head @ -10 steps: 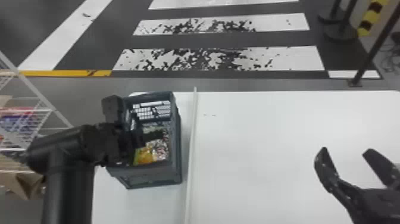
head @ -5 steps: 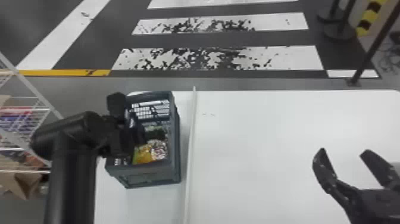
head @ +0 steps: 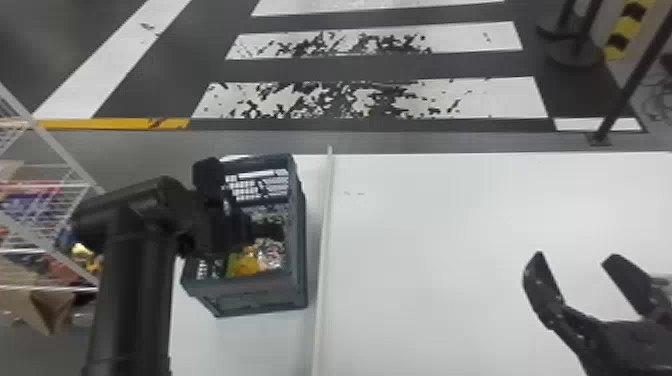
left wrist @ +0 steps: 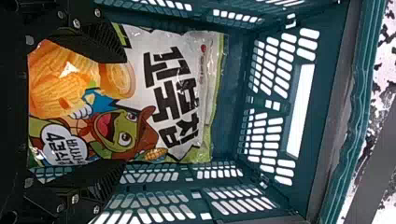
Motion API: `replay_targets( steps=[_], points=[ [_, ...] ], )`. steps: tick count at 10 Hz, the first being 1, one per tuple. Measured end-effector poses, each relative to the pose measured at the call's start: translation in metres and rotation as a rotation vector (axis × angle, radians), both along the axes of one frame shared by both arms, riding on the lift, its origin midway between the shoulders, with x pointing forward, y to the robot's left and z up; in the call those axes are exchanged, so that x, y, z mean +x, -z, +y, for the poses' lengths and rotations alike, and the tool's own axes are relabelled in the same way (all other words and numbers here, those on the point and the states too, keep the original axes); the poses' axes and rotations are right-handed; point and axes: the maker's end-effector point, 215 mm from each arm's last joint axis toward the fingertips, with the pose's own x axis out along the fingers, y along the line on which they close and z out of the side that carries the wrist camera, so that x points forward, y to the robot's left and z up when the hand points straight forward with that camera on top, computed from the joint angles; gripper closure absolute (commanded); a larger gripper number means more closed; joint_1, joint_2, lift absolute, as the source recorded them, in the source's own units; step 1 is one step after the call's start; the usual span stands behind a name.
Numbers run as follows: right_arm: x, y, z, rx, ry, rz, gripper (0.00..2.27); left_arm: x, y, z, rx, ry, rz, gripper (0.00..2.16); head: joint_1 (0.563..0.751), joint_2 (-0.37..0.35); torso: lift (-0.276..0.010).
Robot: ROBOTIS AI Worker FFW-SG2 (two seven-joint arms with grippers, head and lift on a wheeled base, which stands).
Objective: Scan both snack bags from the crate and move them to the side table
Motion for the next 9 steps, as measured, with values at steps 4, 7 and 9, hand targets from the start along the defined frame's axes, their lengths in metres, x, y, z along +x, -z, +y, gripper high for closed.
replay_targets(
  steps=[4,7,9],
  points=[
    [0.0,-0.003,-0.001,0.0,-0.003,-0.01,0.07,0.004,0.002,0.0,-0.003,0.0,0.002,0.26,0.695,0.158,-0.029],
    [0.0,-0.004,-0.004,-0.003,-0.003,-0.014,0.08,0.003,0.011,0.005,0.005,-0.009,0.029,0.26,0.695,0.162,-0.029],
    [0.0,-0.005,-0.004,0.0,-0.006,-0.017,0.08,0.008,0.016,0.007,0.009,-0.01,0.036,0.26,0.695,0.162,-0.029]
  ],
)
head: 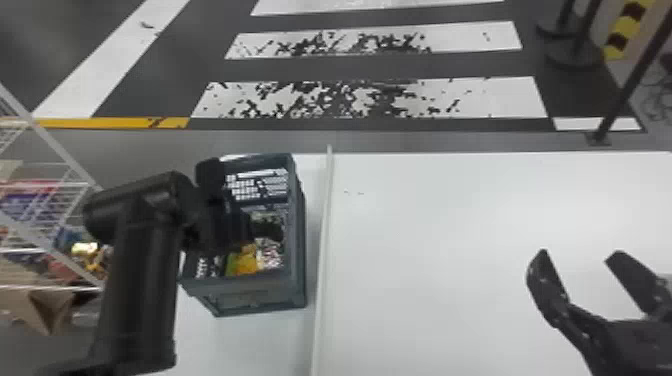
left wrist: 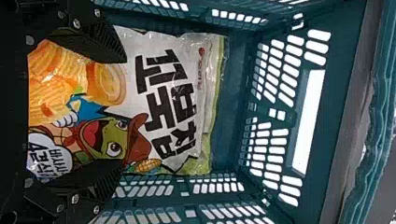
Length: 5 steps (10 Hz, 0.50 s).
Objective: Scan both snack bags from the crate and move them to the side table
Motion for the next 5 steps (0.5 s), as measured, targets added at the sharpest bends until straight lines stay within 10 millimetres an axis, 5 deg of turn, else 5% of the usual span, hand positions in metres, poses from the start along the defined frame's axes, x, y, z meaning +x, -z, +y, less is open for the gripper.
replay_targets(
  steps=[4,5],
  points=[
    [0.004,-0.002,0.0,-0.001,-0.009,-0.011,0.08,0.0,0.012,0.001,0.017,0.002,0.0,0.27,0.695,0.162,-0.029],
    [0.004,-0.002,0.0,0.0,-0.011,-0.011,0.08,0.0,0.016,0.0,0.012,0.003,-0.001,0.71,0.695,0.162,-0.029]
  ],
)
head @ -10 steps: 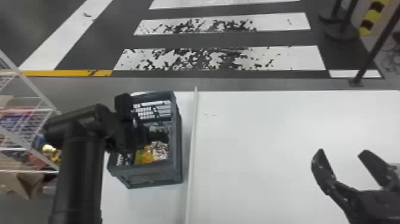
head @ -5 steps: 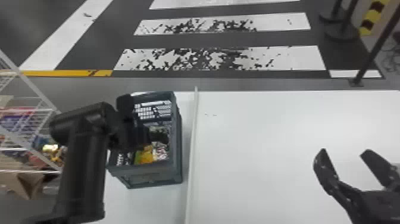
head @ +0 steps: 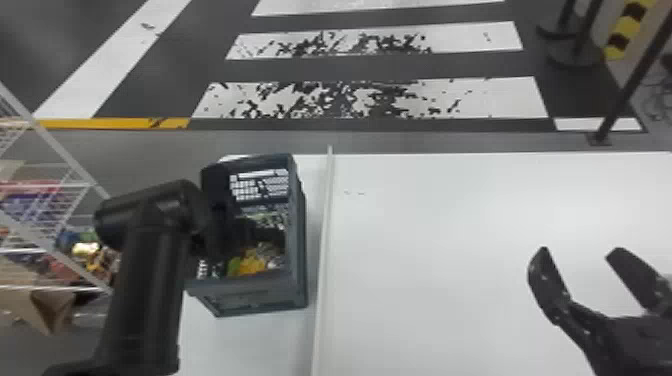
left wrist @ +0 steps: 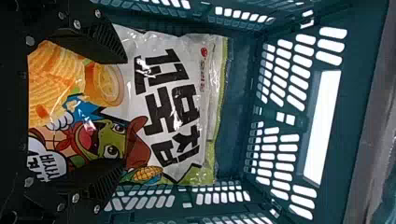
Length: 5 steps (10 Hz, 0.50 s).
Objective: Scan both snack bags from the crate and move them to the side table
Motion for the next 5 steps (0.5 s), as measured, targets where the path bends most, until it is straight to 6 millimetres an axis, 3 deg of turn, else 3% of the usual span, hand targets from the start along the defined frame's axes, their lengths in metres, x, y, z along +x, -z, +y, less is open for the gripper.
replay_targets(
  steps=[2,3,5],
  points=[
    [0.0,0.003,0.001,0.008,-0.007,0.004,0.08,-0.003,0.01,0.003,-0.004,-0.002,0.013,1.58,0.695,0.167,-0.029],
    [0.0,0.004,0.002,0.015,-0.008,0.006,0.08,-0.007,0.016,0.006,-0.009,-0.007,0.02,1.74,0.695,0.172,-0.029],
    [-0.001,0.005,0.001,0.019,-0.008,0.007,0.08,-0.012,0.023,0.01,-0.027,-0.009,0.019,1.8,0.695,0.178,-0.029]
  ],
)
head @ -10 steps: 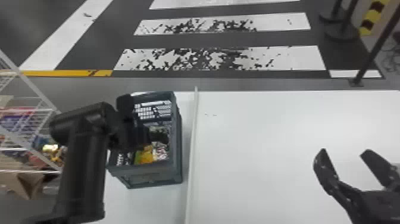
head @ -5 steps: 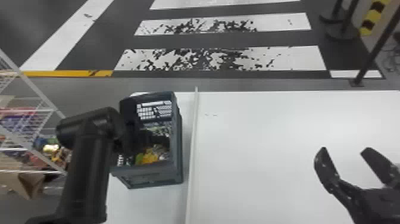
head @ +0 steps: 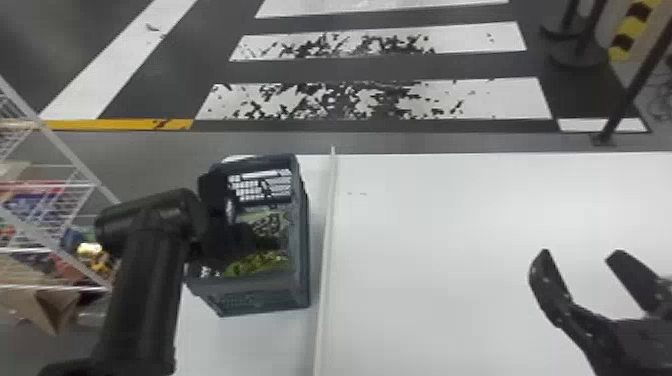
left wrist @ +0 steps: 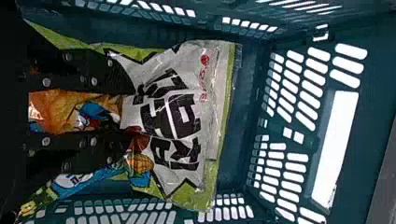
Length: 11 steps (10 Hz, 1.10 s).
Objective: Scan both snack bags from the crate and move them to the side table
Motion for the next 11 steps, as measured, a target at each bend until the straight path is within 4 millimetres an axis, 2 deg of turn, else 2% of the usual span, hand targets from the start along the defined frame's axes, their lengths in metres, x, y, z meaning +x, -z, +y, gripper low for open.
replay_targets(
  steps=[2,5,11],
  points=[
    [0.0,0.0,0.0,0.0,0.001,0.0,0.08,-0.002,-0.008,0.001,0.013,0.004,-0.016,1.8,0.695,0.182,-0.029],
    [-0.004,0.0,-0.004,-0.004,0.007,0.001,0.08,0.001,-0.037,0.0,0.054,0.017,-0.063,1.8,0.695,0.176,-0.029],
    [-0.012,-0.002,-0.008,0.0,0.012,-0.001,0.08,0.012,-0.079,-0.011,0.089,0.027,-0.173,1.83,0.695,0.156,-0.029]
  ],
)
